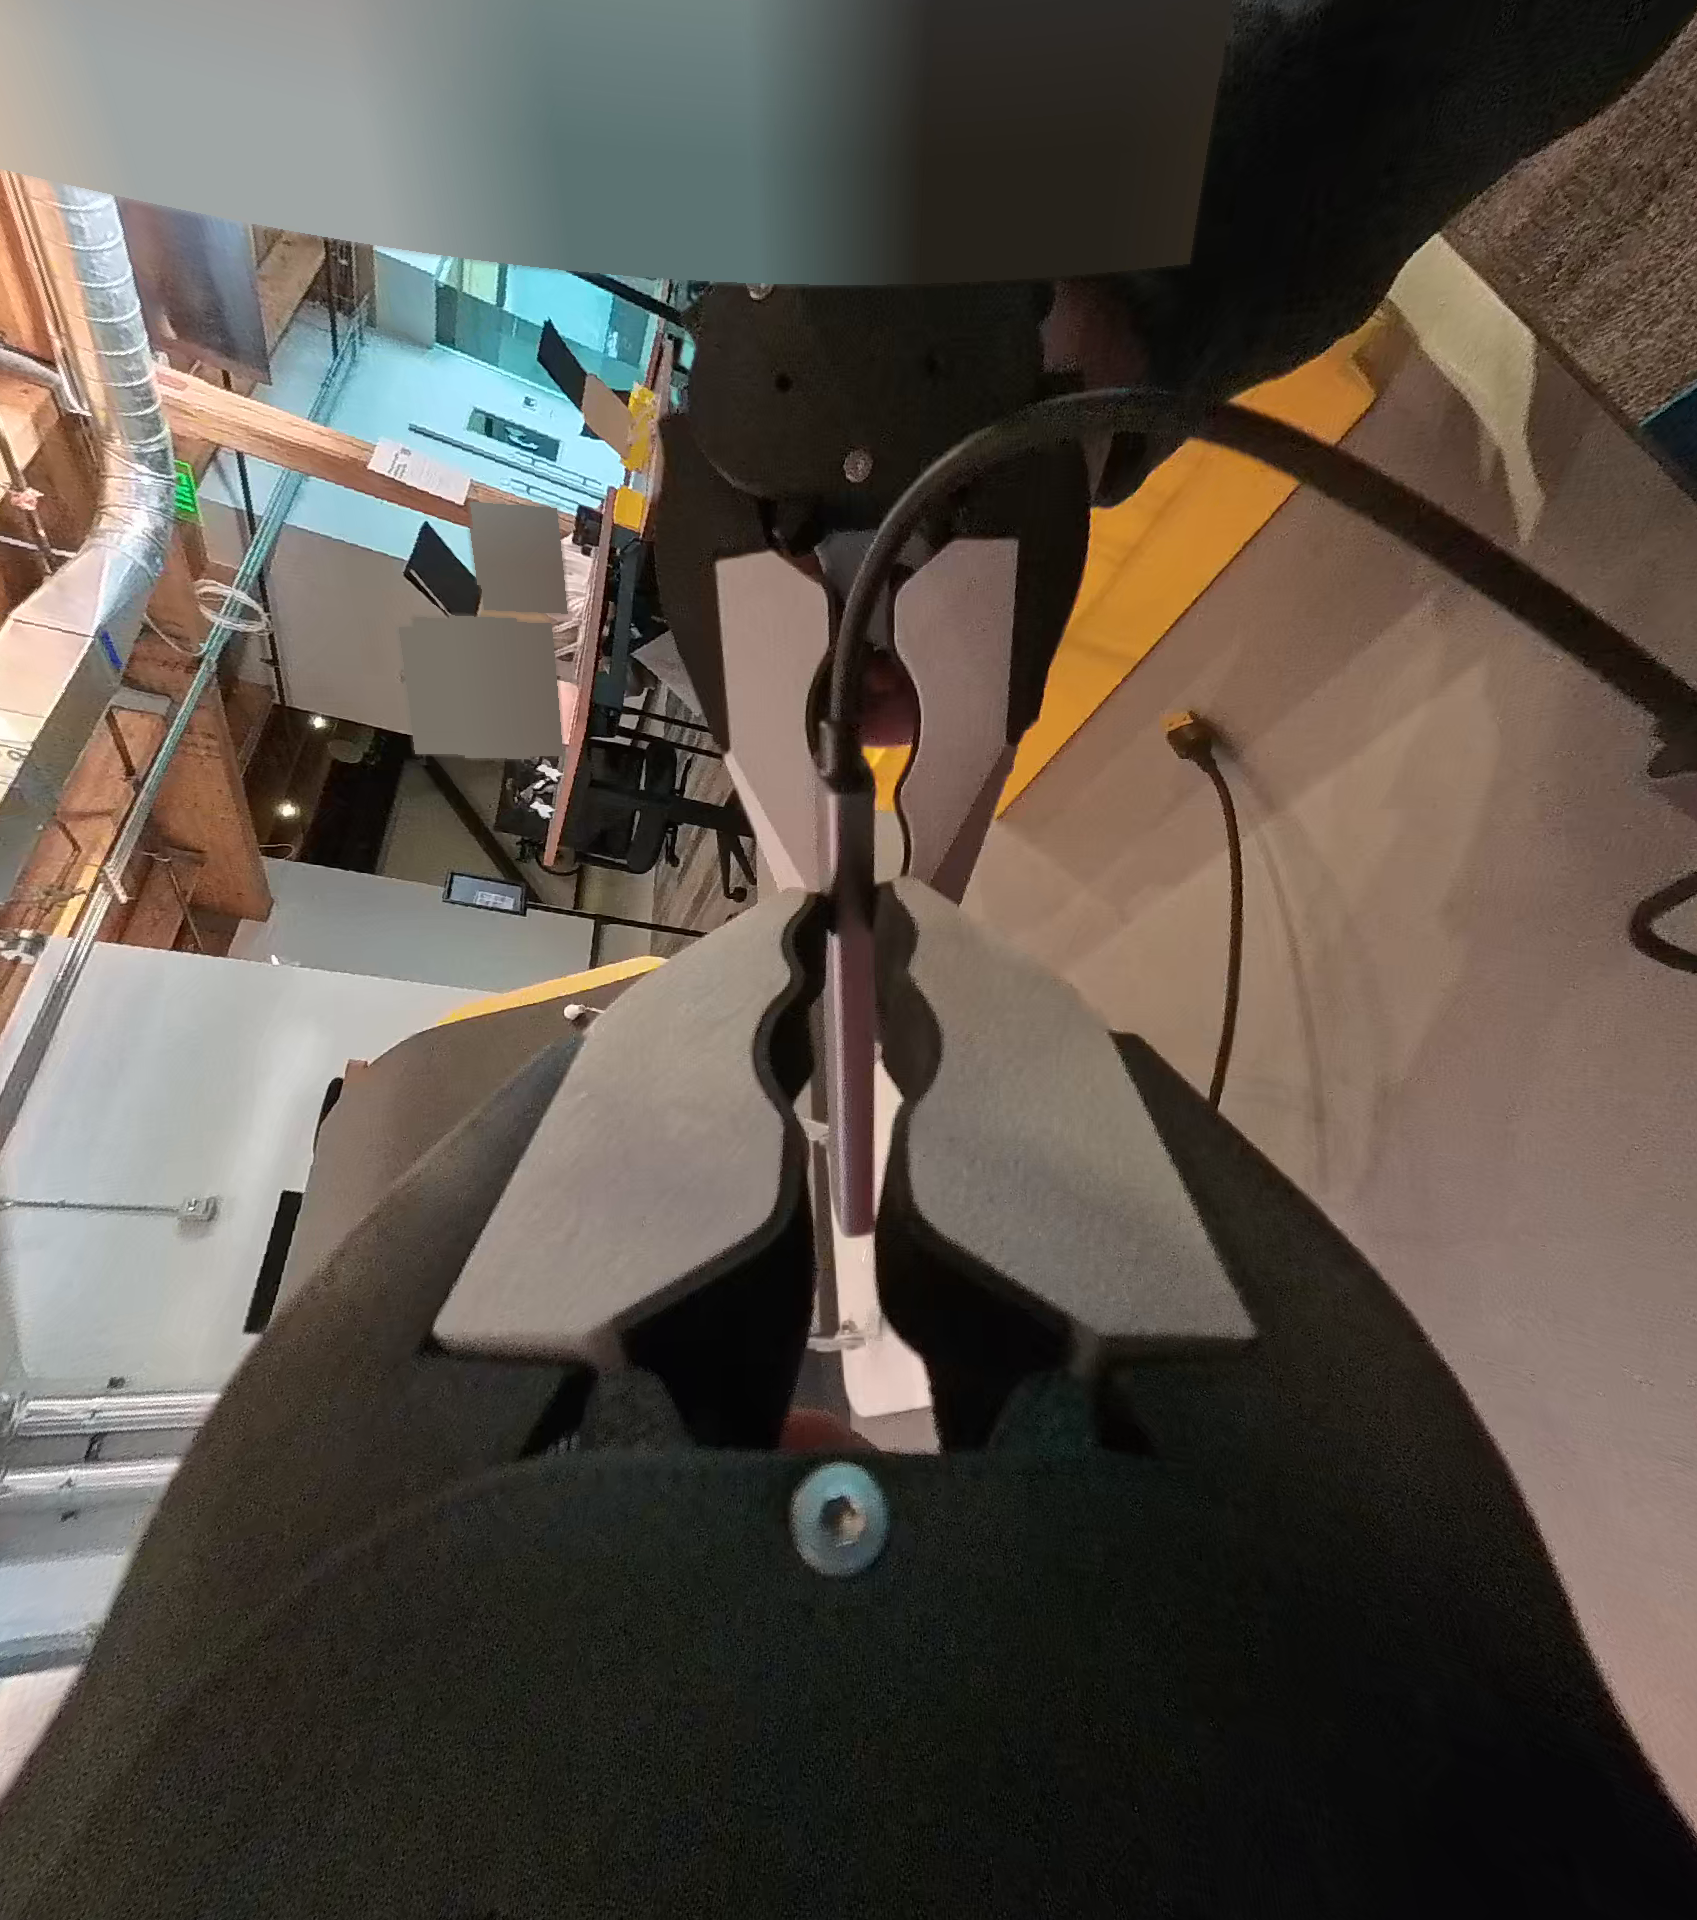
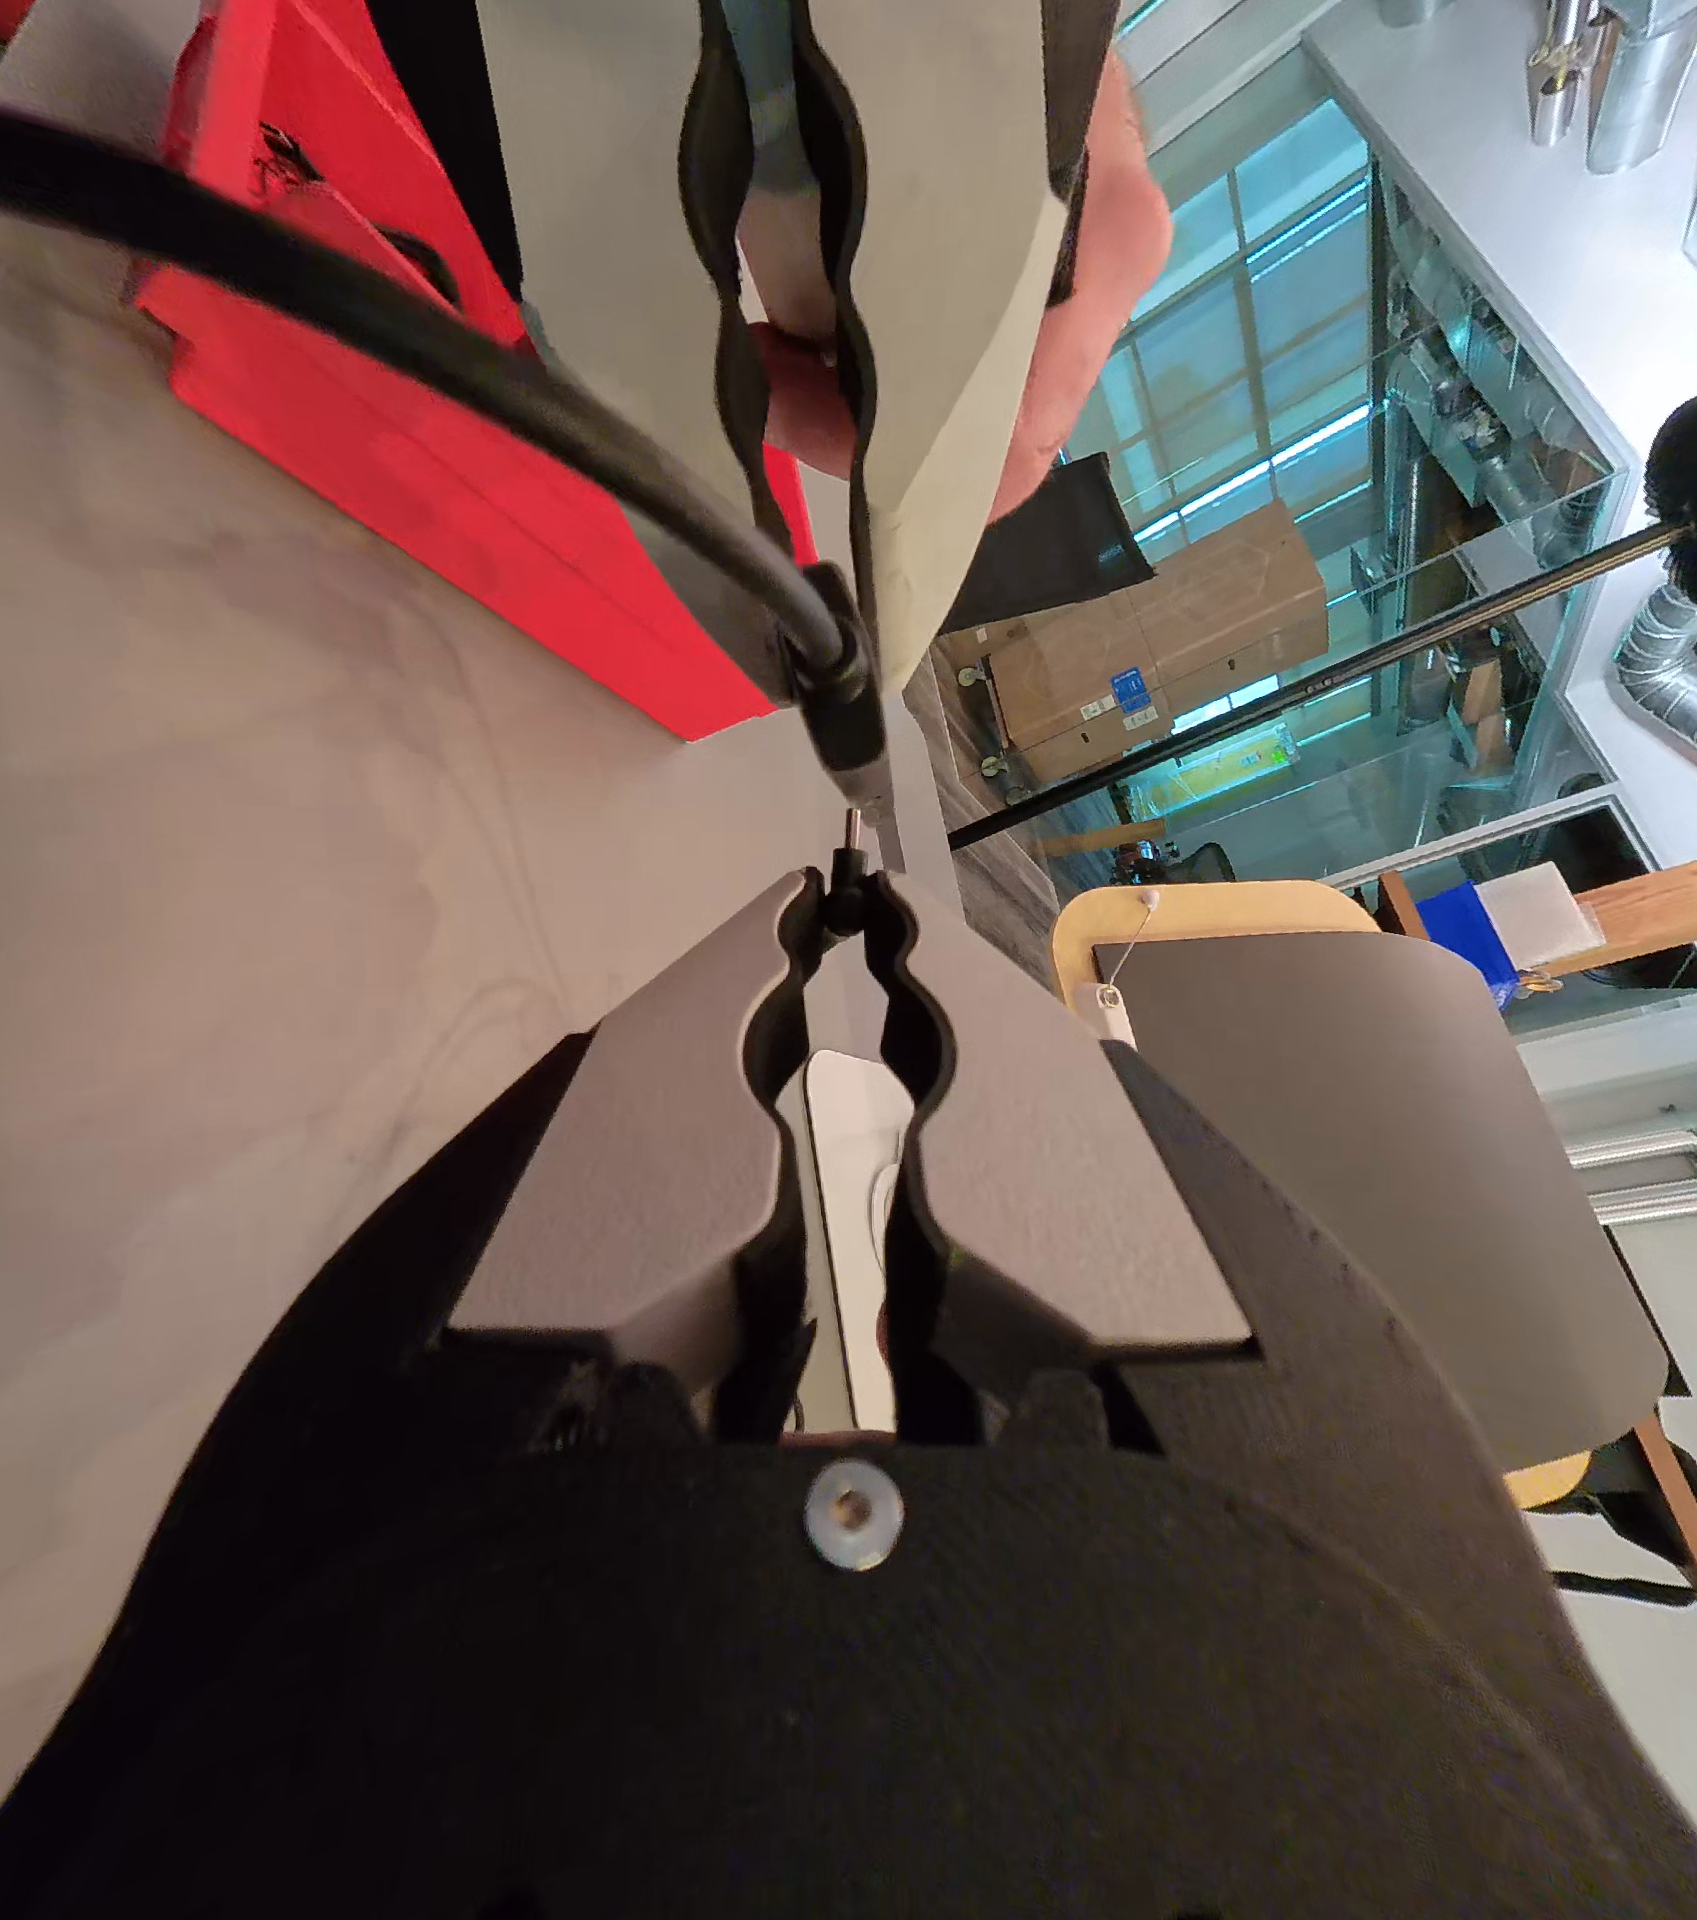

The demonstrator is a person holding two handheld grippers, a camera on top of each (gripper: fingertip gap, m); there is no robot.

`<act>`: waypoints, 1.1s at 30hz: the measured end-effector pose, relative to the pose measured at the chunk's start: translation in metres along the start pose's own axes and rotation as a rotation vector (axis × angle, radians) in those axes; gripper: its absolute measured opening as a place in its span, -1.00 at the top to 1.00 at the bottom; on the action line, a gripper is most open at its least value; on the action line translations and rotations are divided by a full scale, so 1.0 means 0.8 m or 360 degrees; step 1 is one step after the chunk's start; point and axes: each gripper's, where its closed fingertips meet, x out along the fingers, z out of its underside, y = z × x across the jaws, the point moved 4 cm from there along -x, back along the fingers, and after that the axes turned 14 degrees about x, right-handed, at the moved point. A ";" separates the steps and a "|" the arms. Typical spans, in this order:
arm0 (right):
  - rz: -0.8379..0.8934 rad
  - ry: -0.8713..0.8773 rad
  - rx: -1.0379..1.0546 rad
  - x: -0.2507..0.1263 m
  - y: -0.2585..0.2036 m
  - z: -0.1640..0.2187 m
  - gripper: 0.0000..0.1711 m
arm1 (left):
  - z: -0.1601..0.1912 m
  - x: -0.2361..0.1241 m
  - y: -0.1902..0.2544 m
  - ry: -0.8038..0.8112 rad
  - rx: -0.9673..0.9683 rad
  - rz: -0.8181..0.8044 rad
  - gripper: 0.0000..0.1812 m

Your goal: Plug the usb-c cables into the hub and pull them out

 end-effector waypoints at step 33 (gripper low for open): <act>-0.0219 0.0289 0.0127 -0.017 0.008 -0.035 0.95 | -0.012 -0.012 -0.037 0.0321 -0.0315 0.0106 0.91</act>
